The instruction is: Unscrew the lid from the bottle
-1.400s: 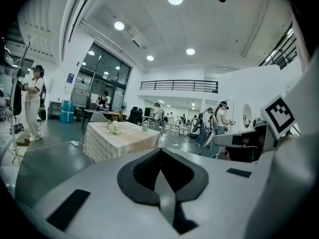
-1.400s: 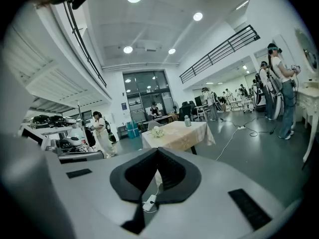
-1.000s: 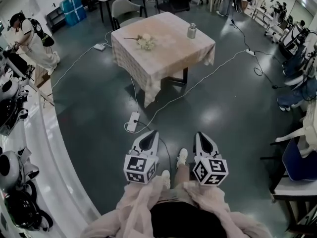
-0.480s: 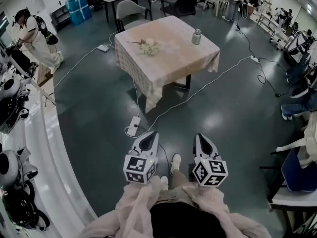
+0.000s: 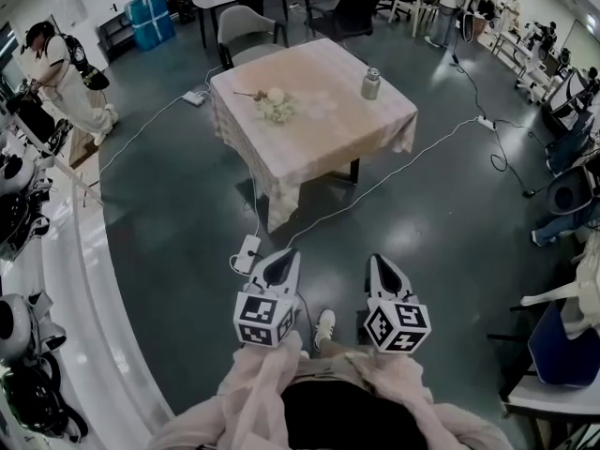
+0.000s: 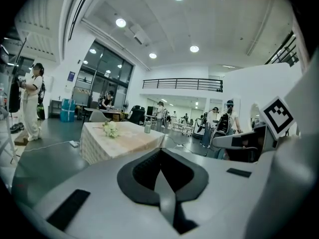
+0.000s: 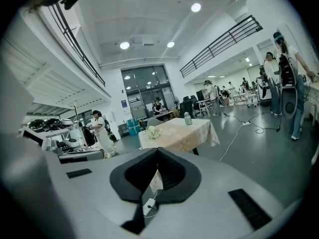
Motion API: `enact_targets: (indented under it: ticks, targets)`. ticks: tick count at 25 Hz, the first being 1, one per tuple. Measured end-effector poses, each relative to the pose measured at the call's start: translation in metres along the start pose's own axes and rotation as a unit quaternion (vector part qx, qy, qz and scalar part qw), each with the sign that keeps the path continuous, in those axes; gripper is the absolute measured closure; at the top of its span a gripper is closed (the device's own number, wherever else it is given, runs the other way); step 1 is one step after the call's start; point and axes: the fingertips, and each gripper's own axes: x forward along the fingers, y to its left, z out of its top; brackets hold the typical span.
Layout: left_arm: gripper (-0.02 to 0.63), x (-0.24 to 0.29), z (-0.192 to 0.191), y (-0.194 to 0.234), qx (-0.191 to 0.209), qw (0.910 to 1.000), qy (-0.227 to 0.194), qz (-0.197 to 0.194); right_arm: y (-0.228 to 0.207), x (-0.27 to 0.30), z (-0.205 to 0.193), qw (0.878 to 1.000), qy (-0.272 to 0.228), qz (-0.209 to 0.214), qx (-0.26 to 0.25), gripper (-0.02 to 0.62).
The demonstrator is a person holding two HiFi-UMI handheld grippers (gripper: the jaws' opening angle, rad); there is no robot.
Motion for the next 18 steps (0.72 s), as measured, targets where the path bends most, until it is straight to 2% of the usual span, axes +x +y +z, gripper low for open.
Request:
enact_targets:
  ticks: [8,18]
  targets:
    - [0.581,0.052,0.016,0.010,0.000,0.9999,-0.006,0.015,-0.033,0.048,0.027,1.000,-0.004,0.011,-0.003,0.583]
    - [0.581,0.092,0.015,0.023,-0.014,0.9992,-0.003,0.037,-0.056,0.087,0.035,1.000,0.004,0.029,-0.008,0.583]
